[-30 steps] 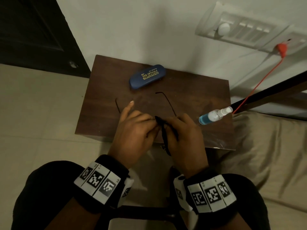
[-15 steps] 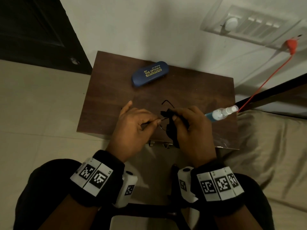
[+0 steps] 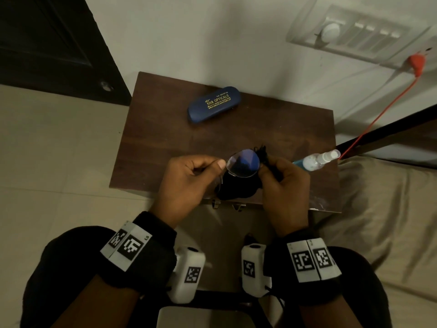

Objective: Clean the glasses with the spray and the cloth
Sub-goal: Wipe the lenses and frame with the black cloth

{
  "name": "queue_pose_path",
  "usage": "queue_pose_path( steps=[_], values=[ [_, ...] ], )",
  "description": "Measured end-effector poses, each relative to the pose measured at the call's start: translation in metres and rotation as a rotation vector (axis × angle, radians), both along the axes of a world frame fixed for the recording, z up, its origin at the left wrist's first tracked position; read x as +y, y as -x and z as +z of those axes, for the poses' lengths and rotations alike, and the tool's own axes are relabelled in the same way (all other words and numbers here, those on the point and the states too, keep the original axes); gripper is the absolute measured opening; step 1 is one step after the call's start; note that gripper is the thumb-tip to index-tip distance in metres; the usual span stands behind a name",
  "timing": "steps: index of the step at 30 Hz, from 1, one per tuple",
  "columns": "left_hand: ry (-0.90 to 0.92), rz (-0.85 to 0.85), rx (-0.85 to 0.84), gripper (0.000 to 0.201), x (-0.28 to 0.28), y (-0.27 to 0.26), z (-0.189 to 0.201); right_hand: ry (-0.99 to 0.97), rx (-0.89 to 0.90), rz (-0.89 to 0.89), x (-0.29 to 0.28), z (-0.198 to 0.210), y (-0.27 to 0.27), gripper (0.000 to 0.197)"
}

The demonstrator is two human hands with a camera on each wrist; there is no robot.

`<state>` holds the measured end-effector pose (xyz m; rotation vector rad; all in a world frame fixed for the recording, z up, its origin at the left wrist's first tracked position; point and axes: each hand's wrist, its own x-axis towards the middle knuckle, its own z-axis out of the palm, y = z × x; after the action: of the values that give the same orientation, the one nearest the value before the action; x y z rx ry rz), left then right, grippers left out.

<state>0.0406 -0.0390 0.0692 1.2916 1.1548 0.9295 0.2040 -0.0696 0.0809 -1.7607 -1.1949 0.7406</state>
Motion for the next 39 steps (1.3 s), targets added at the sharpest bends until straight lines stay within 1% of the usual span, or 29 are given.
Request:
queue_pose_path(
  steps=[3,5,9,11,13,16,19,22,24,26,29,30,32,34,36,39],
  values=[
    [0.02,0.012,0.0,0.014,0.0,-0.001,-0.002,-0.042,0.055,-0.054,0.001,0.003,-0.001,0.021],
    [0.042,0.037,-0.01,0.012,0.001,-0.001,-0.004,-0.054,0.055,-0.061,0.002,0.004,-0.001,0.022],
    [0.076,0.145,-0.016,0.014,0.001,-0.003,-0.01,-0.013,0.048,-0.003,0.001,0.001,0.003,0.024],
    [0.095,0.176,-0.026,0.02,-0.001,-0.006,-0.014,0.009,0.085,-0.021,-0.001,-0.002,0.007,0.024],
    [0.109,0.193,-0.042,0.024,-0.003,-0.01,-0.016,0.004,0.094,-0.044,-0.003,-0.004,0.011,0.021],
    [0.129,0.221,-0.053,0.022,-0.004,-0.012,-0.016,0.025,0.131,-0.033,-0.003,-0.006,0.017,0.013],
    [0.15,0.19,-0.085,0.019,-0.006,-0.014,-0.015,0.049,0.149,0.003,-0.003,-0.009,0.024,0.009],
    [0.143,0.187,-0.073,0.019,-0.005,-0.014,-0.015,0.032,0.162,0.007,-0.002,-0.01,0.026,0.01],
    [0.132,0.176,-0.074,0.02,-0.004,-0.013,-0.016,0.028,0.136,0.017,-0.001,-0.009,0.026,0.012],
    [0.101,0.139,-0.059,0.017,-0.003,-0.012,-0.015,0.012,0.12,-0.022,-0.001,-0.008,0.024,0.014],
    [0.005,0.065,0.041,0.012,0.0,-0.009,-0.015,-0.033,0.186,-0.163,0.002,-0.004,0.014,0.018],
    [-0.049,0.045,0.091,0.011,0.001,-0.007,-0.017,-0.041,0.204,-0.182,0.003,-0.002,0.01,0.017],
    [-0.198,0.016,0.23,0.012,0.004,-0.002,-0.022,-0.031,0.223,-0.136,0.005,0.004,0.003,0.018],
    [-0.335,0.003,0.377,0.014,0.008,0.004,-0.027,0.002,0.262,-0.029,0.005,0.009,0.001,0.021],
    [-0.434,-0.008,0.48,0.015,0.011,0.009,-0.028,0.026,0.294,0.055,0.004,0.011,-0.001,0.022],
    [-0.573,-0.034,0.61,0.016,0.011,0.012,-0.028,0.038,0.346,0.109,0.002,0.011,-0.002,0.018]
  ],
)
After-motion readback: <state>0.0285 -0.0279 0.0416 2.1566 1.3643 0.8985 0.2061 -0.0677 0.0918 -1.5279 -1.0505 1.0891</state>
